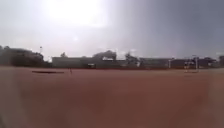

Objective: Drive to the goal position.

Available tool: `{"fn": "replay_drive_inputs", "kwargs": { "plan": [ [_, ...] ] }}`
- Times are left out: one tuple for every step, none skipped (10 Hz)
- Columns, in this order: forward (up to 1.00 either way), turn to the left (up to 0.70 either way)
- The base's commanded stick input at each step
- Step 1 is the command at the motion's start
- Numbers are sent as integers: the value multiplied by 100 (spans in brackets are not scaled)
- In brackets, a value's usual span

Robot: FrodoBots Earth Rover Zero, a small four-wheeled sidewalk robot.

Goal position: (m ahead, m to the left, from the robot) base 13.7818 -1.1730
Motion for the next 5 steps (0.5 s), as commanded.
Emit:
{"fn": "replay_drive_inputs", "kwargs": {
  "plan": [
    [70,0],
    [70,0],
    [70,0],
    [70,0],
    [70,0]
  ]
}}
